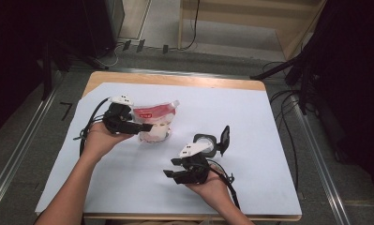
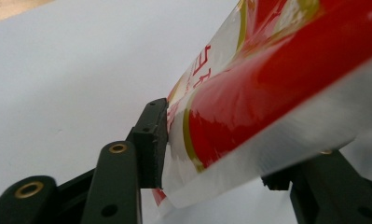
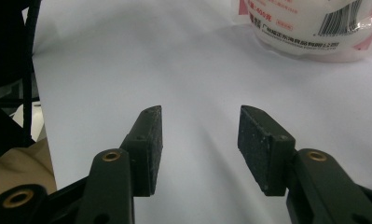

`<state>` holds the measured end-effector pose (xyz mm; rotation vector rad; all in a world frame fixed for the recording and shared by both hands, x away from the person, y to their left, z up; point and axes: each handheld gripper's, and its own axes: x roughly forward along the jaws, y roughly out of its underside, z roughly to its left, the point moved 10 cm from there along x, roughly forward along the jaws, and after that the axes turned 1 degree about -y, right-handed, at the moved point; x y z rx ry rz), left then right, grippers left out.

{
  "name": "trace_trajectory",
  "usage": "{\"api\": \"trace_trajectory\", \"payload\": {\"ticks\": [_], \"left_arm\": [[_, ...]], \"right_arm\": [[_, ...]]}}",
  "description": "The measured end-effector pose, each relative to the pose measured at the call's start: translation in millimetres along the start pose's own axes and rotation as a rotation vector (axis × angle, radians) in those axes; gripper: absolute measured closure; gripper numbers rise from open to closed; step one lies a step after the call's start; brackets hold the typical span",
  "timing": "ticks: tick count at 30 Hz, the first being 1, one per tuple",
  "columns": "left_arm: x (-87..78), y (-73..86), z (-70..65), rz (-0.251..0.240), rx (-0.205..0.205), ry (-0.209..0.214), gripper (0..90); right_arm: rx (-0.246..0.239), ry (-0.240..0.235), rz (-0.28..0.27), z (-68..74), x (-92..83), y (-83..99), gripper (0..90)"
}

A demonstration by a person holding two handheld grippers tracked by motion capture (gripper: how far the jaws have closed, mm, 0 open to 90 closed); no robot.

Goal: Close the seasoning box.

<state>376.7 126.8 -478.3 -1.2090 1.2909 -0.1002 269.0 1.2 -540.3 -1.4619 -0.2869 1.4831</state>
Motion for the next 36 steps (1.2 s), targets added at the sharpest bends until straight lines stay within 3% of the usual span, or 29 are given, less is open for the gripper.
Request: {"api": "trace_trajectory", "payload": {"ticks": [2,7,11,14,18,20,28,34,36], "left_arm": [[2.2,-2.1,0.9,-0.014,0.009,-0.007,58.5],[5.9,-3.0,1.3,-0.021,-0.02,0.009,70.1],[6.7,-1.2,1.0,-0.016,-0.004,0.013,75.5],[7.2,-0.8,1.3,-0.005,-0.03,0.021,82.7],[8.0,-1.4,0.2,-0.004,-0.006,0.019,85.9],[6.7,-0.7,2.4,0.005,0.017,-0.006,89.0],[2.9,-5.7,-4.4,0.022,-0.026,0.025,90.0],[-15.6,-13.6,-11.1,0.013,-0.043,0.048,90.0],[-24.9,-19.1,-15.9,0.006,-0.056,0.056,90.0]], "right_arm": [[0.003,0.002,-0.005,-0.3,0.6,-0.2,50.6],[0.017,0.005,-0.007,-1.9,1.6,0.6,50.1],[0.013,0.012,-0.015,-4.5,1.4,-0.6,49.7],[0.015,0.012,-0.017,-4.8,2.6,-0.9,49.2],[0.011,0.011,-0.014,-3.5,3.6,-0.6,48.9],[0.011,0.006,-0.015,-2.4,4.4,-0.4,47.1],[0.003,0.006,-0.028,-1.6,5.7,-1.8,46.9],[0.0,0.001,-0.024,-1.0,8.4,-1.4,47.1],[-0.025,0.019,-0.03,-1.8,9.6,-2.4,46.4]]}}
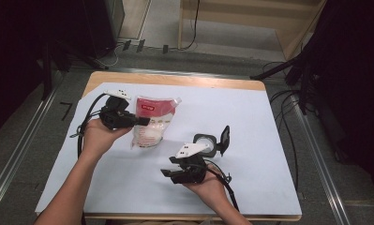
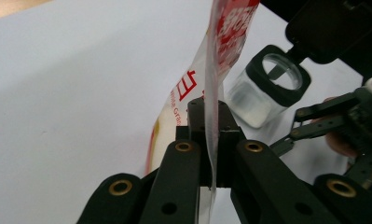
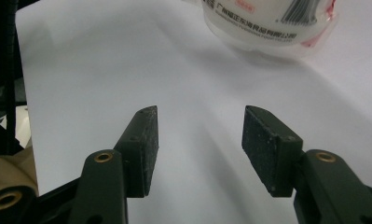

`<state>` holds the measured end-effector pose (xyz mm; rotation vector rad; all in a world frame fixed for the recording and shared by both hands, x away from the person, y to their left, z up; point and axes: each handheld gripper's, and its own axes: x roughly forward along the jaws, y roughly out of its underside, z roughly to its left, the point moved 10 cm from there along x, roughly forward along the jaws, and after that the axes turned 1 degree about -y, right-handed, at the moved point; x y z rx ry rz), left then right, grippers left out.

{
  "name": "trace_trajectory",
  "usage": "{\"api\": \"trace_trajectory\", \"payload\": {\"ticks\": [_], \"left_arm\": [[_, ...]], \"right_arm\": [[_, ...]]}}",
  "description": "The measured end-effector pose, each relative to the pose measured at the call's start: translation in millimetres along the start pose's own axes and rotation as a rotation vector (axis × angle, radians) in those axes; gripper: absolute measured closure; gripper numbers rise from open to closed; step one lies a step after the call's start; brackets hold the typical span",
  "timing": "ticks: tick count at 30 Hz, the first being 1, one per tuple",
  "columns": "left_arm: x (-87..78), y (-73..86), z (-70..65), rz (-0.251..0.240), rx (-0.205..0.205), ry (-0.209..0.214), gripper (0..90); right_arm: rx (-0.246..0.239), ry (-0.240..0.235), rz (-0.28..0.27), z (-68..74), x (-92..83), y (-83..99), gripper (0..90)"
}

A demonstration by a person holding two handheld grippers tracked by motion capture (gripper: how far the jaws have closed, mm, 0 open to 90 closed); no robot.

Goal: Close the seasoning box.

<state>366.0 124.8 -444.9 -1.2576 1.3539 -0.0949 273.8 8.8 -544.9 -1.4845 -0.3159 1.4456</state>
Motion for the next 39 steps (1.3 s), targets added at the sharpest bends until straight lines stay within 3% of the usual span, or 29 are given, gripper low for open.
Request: {"api": "trace_trajectory", "payload": {"ticks": [7,12,20,25,28,39], "left_arm": [[-13.2,-11.1,-17.0,-0.011,0.007,0.022,90.0],[-20.7,-15.3,-29.6,-0.016,-0.008,0.066,90.0],[-28.6,-17.3,-42.5,-0.002,-0.013,0.077,90.0],[-34.4,-20.3,-55.2,-0.006,0.028,0.084,90.0],[-39.1,-21.0,-62.5,-0.005,0.038,0.092,90.0],[-53.3,-18.7,-75.8,0.0,0.001,0.146,90.0]], "right_arm": [[0.007,-0.006,-0.02,1.1,2.0,-2.6,46.9],[0.038,-0.007,-0.036,2.0,3.9,-8.2,49.2],[0.046,0.015,-0.057,0.8,8.2,-16.1,49.5],[0.039,0.027,-0.078,-0.3,18.4,-19.3,49.4],[0.06,0.042,-0.07,-4.9,24.3,-19.5,50.4],[0.094,0.099,-0.139,-18.8,30.3,-26.3,51.1]]}}
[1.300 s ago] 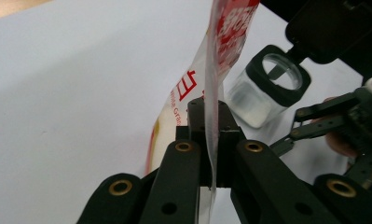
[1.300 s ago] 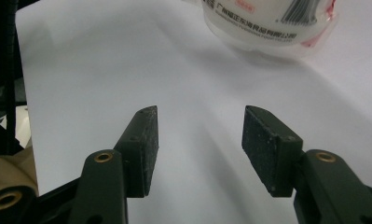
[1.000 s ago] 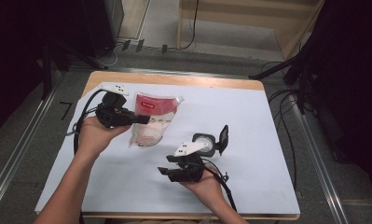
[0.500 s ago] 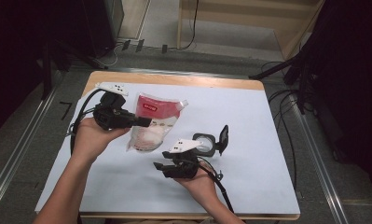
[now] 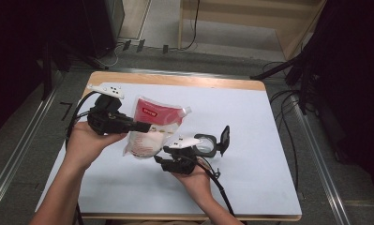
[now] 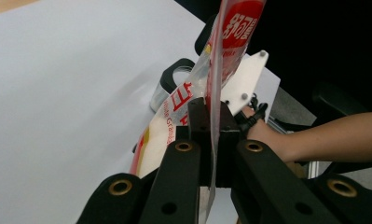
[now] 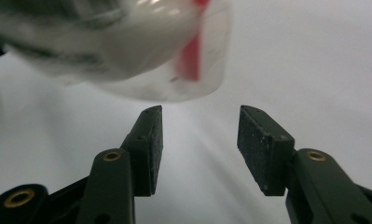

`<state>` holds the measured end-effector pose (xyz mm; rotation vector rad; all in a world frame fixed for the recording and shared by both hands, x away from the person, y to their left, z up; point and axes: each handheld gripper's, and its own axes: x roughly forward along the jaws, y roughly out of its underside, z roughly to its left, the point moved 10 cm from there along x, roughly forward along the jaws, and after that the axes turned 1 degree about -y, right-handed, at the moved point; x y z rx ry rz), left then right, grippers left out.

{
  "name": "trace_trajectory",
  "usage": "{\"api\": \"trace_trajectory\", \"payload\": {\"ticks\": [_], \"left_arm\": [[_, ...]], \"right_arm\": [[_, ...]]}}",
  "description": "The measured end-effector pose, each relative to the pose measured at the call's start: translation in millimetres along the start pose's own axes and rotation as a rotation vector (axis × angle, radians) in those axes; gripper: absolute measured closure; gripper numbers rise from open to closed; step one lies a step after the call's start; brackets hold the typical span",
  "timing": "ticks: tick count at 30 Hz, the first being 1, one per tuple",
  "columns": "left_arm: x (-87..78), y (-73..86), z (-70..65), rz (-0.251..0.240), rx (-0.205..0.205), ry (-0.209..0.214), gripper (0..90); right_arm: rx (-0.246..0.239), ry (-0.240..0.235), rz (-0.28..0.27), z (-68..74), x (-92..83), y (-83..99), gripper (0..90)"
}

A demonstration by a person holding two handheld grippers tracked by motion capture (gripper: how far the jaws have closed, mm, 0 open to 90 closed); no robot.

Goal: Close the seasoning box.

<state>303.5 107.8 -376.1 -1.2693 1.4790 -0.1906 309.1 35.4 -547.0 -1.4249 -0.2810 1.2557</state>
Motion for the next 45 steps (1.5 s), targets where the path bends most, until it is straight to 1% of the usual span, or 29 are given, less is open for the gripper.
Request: {"api": "trace_trajectory", "payload": {"ticks": [1,3,4,6,7,8,9,10,11,12,13,14,15,16,17,20,21,23,26,29,30,31,32,33,34,36,43,44,45], "left_arm": [[0.0,0.0,0.0,0.0,0.0,0.0,90.0],[-1.2,0.3,-2.1,-0.002,-0.009,0.006,90.0],[-2.3,0.9,-3.8,0.001,-0.024,0.026,90.0],[-2.7,0.9,-4.9,-0.007,-0.04,0.044,90.0],[-2.7,1.2,-5.5,-0.008,-0.049,0.06,90.0],[-2.1,1.5,-5.0,-0.013,-0.076,0.071,90.0],[-2.1,1.5,-5.0,-0.013,-0.076,0.071,90.0],[-1.4,2.6,-2.8,-0.011,-0.1,0.084,90.0],[-1.4,2.6,-2.8,-0.011,-0.1,0.084,90.0],[-0.3,3.0,-1.7,-0.013,-0.112,0.084,90.0],[0.1,3.2,-0.3,-0.018,-0.126,0.09,90.0],[0.1,3.2,-0.3,-0.018,-0.126,0.09,90.0],[0.6,3.3,1.9,-0.019,-0.13,0.078,90.0],[1.2,3.3,2.2,-0.02,-0.133,0.079,90.0],[2.4,3.2,3.0,-0.022,-0.133,0.072,90.0],[6.4,3.1,4.7,-0.016,-0.121,0.048,90.0],[10.4,3.5,4.1,-0.003,-0.117,0.046,90.0],[13.2,3.8,4.3,0.001,-0.113,0.04,90.0],[20.8,1.7,3.0,-0.004,-0.11,0.043,90.0],[23.1,-0.1,3.7,-0.016,-0.096,0.041,89.5],[26.9,-1.3,6.2,-0.021,-0.071,0.006,88.9],[26.9,-1.3,6.2,-0.021,-0.071,0.006,88.0],[30.5,-1.7,6.7,-0.023,-0.051,-0.007,88.0],[33.4,-2.1,5.7,-0.023,-0.053,0.001,88.1],[37.6,-2.3,5.6,-0.019,-0.036,-0.005,88.0],[42.4,-2.2,5.6,-0.017,-0.021,-0.017,86.8],[55.8,-3.2,1.2,-0.049,-0.021,0.001,84.9],[57.8,-3.2,1.2,-0.055,-0.012,-0.003,83.9],[60.2,-3.2,1.3,-0.061,0.001,-0.01,83.9]], "right_arm": [[0.0,0.0,0.0,0.0,0.0,0.0,51.1],[0.029,0.009,-0.026,-3.1,0.6,-3.1,52.2],[0.033,0.011,-0.036,-4.1,1.0,-4.2,52.3],[0.037,0.015,-0.046,-4.7,0.9,-5.2,52.4],[0.034,0.023,-0.054,-5.0,1.1,-6.2,52.4],[0.023,0.024,-0.066,-4.2,1.2,-7.4,53.1],[0.011,0.025,-0.07,-3.9,1.7,-7.9,54.1],[0.0,0.022,-0.072,-2.3,1.8,-8.2,53.8],[0.0,0.022,-0.072,-2.3,1.8,-8.2,53.8],[-0.012,0.009,-0.085,0.3,2.1,-9.5,54.1],[-0.059,0.022,-0.092,5.0,2.0,-10.8,57.0],[-0.059,0.022,-0.092,5.0,2.0,-10.8,57.0],[-0.096,0.015,-0.09,10.0,2.4,-9.9,58.6],[-0.099,0.002,-0.087,13.3,2.1,-9.2,59.5],[-0.112,-0.01,-0.088,16.3,1.5,-9.1,60.1],[-0.146,-0.012,-0.08,21.3,-0.1,-8.2,60.8],[-0.186,-0.009,-0.068,26.3,-1.8,-6.5,59.7],[-0.202,-0.012,-0.058,29.8,-3.3,-5.6,55.5],[-0.203,0.002,-0.031,31.2,-6.4,-3.1,54.8],[-0.187,-0.009,-0.02,32.3,-10.9,-1.9,54.8],[-0.179,-0.03,-0.024,35.9,-16.7,-2.2,55.0],[-0.179,-0.03,-0.024,35.9,-16.7,-2.2,55.0],[-0.183,-0.039,-0.024,37.8,-18.3,-2.6,54.8],[-0.168,-0.057,-0.015,41.9,-19.9,-2.2,54.6],[-0.129,-0.072,-0.005,44.4,-20.9,-0.5,54.6],[-0.108,-0.08,0.001,44.6,-21.5,1.3,54.6],[-0.074,-0.102,0.013,46.9,-24.9,4.6,54.8],[-0.065,-0.119,0.018,50.4,-24.8,4.6,56.4],[-0.065,-0.119,0.018,50.4,-24.8,4.6,56.4]]}}
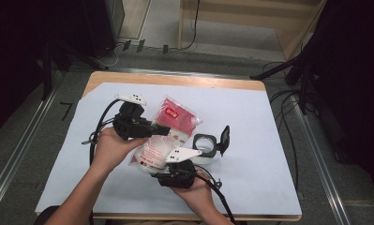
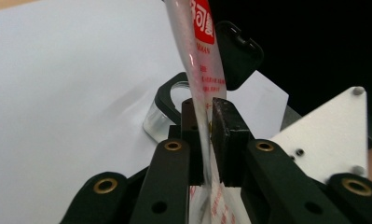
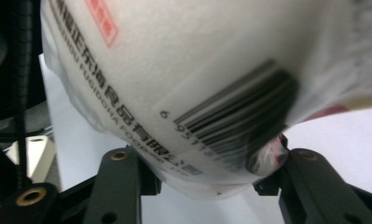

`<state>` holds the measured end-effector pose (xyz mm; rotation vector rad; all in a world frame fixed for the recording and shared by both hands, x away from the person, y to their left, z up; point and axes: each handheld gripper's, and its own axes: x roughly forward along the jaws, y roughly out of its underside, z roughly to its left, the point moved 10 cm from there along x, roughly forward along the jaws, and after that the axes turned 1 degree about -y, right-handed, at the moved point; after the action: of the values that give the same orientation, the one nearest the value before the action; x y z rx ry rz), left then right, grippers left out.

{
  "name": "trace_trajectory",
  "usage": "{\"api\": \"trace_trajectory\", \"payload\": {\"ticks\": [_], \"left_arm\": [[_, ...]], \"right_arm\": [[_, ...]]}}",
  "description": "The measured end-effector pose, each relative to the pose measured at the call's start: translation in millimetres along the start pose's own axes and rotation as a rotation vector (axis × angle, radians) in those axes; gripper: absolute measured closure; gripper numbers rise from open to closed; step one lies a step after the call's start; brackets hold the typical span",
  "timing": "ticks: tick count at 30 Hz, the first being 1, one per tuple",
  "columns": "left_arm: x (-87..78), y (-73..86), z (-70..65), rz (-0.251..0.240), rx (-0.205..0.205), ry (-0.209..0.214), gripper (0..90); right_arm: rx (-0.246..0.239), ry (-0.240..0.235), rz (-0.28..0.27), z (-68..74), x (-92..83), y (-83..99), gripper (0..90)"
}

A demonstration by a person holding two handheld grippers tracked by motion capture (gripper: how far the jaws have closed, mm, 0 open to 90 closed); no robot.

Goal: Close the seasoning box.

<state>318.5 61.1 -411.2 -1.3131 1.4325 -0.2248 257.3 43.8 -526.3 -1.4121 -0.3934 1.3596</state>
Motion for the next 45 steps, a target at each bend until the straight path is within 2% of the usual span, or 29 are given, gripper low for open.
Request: {"api": "trace_trajectory", "payload": {"ticks": [1,4,6,7,9,11,13,14,15,16,17,20,23,26,31,32,33,36,37,40,41,45], "left_arm": [[2.5,-0.5,-0.4,-0.011,0.027,-0.017,82.5],[4.3,-1.7,-2.1,-0.018,0.03,-0.004,83.6],[6.9,-2.1,-4.9,-0.025,0.02,0.008,85.0],[9.2,-1.4,-5.7,-0.017,0.003,0.0,85.0],[11.2,-1.4,-6.6,-0.017,-0.008,-0.002,85.1],[15.4,-2.1,-9.3,-0.021,-0.028,-0.001,85.4],[20.0,-1.8,-12.3,-0.019,-0.008,-0.008,85.1],[20.0,-1.8,-12.3,-0.019,-0.008,-0.008,83.8],[21.7,-0.8,-11.7,-0.009,0.015,-0.027,82.9],[24.6,0.2,-11.6,-0.007,0.043,-0.041,82.0],[24.6,0.2,-11.6,-0.007,0.043,-0.041,81.0],[26.1,0.4,-13.1,-0.01,0.023,-0.006,79.5],[26.6,1.7,-13.9,0.005,-0.004,0.015,73.9],[26.9,2.0,-15.2,0.003,-0.004,0.017,72.2],[30.5,2.5,-16.9,0.009,-0.034,0.026,69.1],[32.2,2.8,-17.2,0.004,-0.038,0.024,69.2],[35.6,4.2,-18.3,0.018,-0.037,0.018,69.4],[39.0,5.6,-21.2,0.037,-0.036,0.023,69.4],[39.5,6.0,-22.8,0.041,-0.034,0.031,69.0],[38.8,5.5,-23.8,0.037,-0.036,0.041,67.4],[37.2,4.6,-25.4,0.033,-0.046,0.062,65.3],[35.1,5.5,-26.3,0.032,-0.031,0.059,64.2]], "right_arm": [[-0.003,-0.015,0.003,4.5,0.6,-0.7,58.7],[-0.02,-0.018,0.005,9.7,1.0,-1.7,59.9],[-0.028,-0.009,0.002,11.5,1.2,-2.1,60.0],[-0.009,-0.006,-0.001,12.1,1.8,-1.5,58.8],[-0.002,-0.006,-0.002,12.0,2.6,-1.1,57.5],[0.037,0.004,0.002,10.2,3.6,0.2,53.3],[0.066,-0.003,0.0,8.6,3.7,0.1,54.3],[0.066,-0.003,0.0,8.6,3.7,0.1,54.3],[0.06,-0.006,0.008,8.3,3.3,0.8,60.1],[0.048,-0.005,0.011,8.9,3.2,1.0,60.7],[0.048,-0.005,0.011,8.9,3.2,1.0,60.7],[0.045,-0.031,0.006,13.9,2.6,-0.5,61.3],[0.06,-0.051,-0.004,14.6,2.0,-1.8,61.3],[0.083,-0.067,-0.016,14.7,0.7,-3.6,61.2],[0.105,-0.061,-0.028,12.9,-2.3,-6.1,60.2],[0.101,-0.049,-0.024,12.1,-1.7,-6.0,58.4],[0.057,0.003,0.008,11.1,0.9,-3.6,54.3],[0.048,0.01,0.018,12.0,3.0,-2.2,56.2],[0.063,-0.008,0.013,12.9,4.1,-0.5,60.0],[0.056,-0.013,0.0,13.5,4.0,0.2,60.6],[0.061,-0.026,-0.008,14.0,3.1,0.1,60.7],[0.095,-0.055,-0.033,14.2,1.1,-1.9,61.1]]}}
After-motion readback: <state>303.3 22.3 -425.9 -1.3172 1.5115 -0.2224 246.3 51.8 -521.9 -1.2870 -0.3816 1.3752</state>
